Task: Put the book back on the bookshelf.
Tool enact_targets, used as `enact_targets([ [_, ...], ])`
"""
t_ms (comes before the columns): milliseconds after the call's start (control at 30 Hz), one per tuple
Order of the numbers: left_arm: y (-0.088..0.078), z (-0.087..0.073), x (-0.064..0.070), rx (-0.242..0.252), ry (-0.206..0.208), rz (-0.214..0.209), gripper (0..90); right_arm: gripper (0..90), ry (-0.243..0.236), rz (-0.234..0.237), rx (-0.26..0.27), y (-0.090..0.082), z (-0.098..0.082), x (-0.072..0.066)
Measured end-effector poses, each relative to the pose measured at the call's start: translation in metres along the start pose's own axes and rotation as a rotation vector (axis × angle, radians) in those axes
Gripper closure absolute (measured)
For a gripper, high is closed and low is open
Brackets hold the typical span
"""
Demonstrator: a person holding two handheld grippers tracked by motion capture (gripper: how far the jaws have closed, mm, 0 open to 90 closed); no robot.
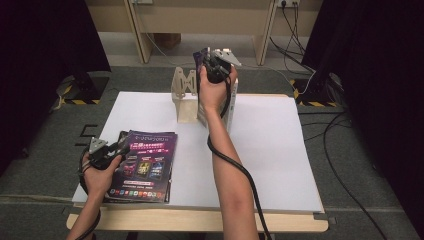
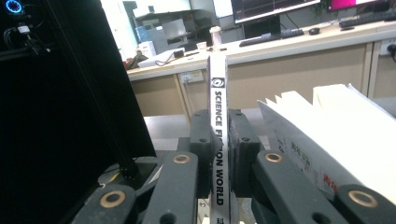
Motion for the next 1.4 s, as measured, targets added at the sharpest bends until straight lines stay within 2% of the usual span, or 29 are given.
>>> enact_targets([
  [100, 0.0, 0.0, 0.0, 0.002, -0.002, -0.001, 44.7, 81.1, -0.001, 0.004, 0.026, -0.006, 0.001, -0.001],
  [233, 0.0, 0.0, 0.0, -0.001, 0.0, -0.002, 44.7, 81.2, -0.036, 0.005, 0.021, -0.02, 0.002, -0.005],
  [400, 0.0, 0.0, 0.0, 0.0, 0.0, 0.002, 44.7, 81.3, -0.081, 0.008, 0.005, -0.041, -0.007, -0.007],
  [500, 0.0, 0.0, 0.001, 0.003, 0.006, 0.003, 44.8, 81.2, -0.094, 0.007, -0.004, -0.054, -0.012, -0.005],
  [633, 0.0, 0.0, 0.001, 0.003, 0.004, 0.003, 44.8, 80.5, -0.084, 0.013, -0.017, -0.071, -0.018, -0.001],
  [767, 0.0, 0.0, 0.001, 0.002, 0.005, 0.003, 44.7, 80.4, -0.11, 0.016, -0.034, -0.082, -0.024, 0.003],
  [933, 0.0, 0.0, 0.001, 0.004, 0.007, 0.007, 44.7, 79.3, -0.087, 0.012, -0.053, -0.088, -0.027, 0.007],
  [1067, 0.0, 0.0, 0.001, 0.004, 0.004, 0.003, 44.6, 76.5, -0.056, -0.014, -0.075, -0.091, -0.027, 0.01],
  [1167, -0.001, 0.0, 0.001, 0.005, 0.003, 0.002, 44.6, 75.3, -0.057, -0.046, -0.076, -0.092, -0.029, 0.014],
  [1400, 0.0, 0.0, 0.001, 0.005, 0.006, 0.003, 44.6, 69.4, -0.028, -0.071, -0.096, -0.094, -0.029, 0.015],
])
Point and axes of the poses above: each handheld gripper's, and its own axes: y roughly forward along the jaws, z roughly out of its top, x roughly to its right, the point moved 2 cm from there along y, roughly forward along the jaws, and after that the axes turned 14 degrees about y, right-handed, at the moved point
